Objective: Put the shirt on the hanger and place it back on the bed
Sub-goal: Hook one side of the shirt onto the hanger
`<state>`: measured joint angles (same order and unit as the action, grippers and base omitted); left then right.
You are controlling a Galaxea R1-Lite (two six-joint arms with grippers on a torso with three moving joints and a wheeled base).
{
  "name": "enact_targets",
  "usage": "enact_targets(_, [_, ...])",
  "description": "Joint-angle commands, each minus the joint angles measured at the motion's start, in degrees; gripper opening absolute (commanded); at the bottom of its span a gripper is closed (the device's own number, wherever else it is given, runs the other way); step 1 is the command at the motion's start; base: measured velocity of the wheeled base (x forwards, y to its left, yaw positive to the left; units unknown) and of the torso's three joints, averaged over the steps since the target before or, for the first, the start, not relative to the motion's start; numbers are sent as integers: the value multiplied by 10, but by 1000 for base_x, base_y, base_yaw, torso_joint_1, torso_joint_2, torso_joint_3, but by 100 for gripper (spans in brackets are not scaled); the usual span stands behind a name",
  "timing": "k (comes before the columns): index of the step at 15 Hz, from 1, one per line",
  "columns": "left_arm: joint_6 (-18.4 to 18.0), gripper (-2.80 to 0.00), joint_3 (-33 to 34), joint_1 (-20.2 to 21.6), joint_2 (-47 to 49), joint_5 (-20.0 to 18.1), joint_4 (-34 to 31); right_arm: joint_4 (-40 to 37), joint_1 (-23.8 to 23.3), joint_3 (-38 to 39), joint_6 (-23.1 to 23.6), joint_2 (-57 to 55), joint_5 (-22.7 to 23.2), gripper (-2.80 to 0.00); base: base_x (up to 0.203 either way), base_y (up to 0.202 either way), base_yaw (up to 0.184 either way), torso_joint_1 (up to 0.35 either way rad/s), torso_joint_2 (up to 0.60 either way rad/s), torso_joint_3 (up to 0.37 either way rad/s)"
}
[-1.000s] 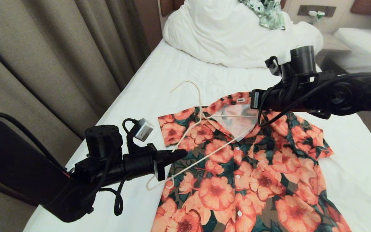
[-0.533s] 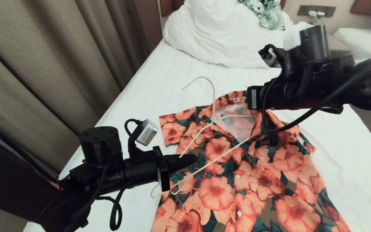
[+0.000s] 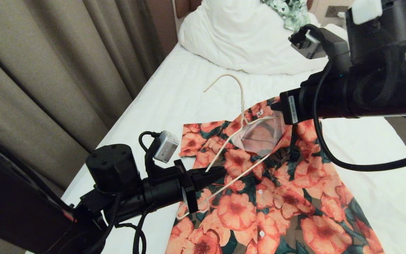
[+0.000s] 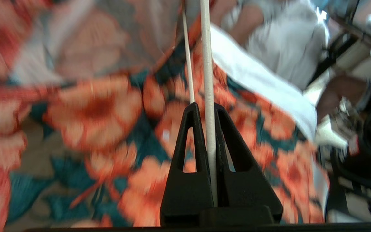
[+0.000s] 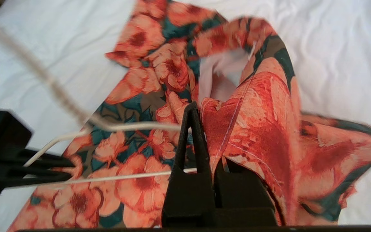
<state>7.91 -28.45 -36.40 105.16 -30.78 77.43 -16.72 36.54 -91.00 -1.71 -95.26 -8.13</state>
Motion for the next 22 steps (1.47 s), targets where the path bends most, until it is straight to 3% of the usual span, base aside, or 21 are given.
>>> enact_targets(1, [5, -280, 8, -26, 11, 26, 43, -17, 17, 14, 1, 48, -1, -280, 0, 0, 0, 0, 0, 0])
enact_targets(9, [4, -280, 21, -143, 5, 153, 102, -98, 58, 25, 6, 162, -1, -280, 0, 0, 0, 0, 0, 0])
enact_targets(12, [4, -280, 22, -172, 4, 168, 102, -145, 63, 30, 47, 202, 9, -280, 0, 0, 0, 0, 0, 0])
enact_targets(14, [7, -280, 23, -183, 7, 171, 102, -174, 66, 38, 76, 222, 45, -280, 0, 0, 0, 0, 0, 0])
enact_targets(22, [18, -280, 20, -201, 4, 190, 102, -205, 110, 52, 80, 214, 64, -280, 0, 0, 0, 0, 0, 0])
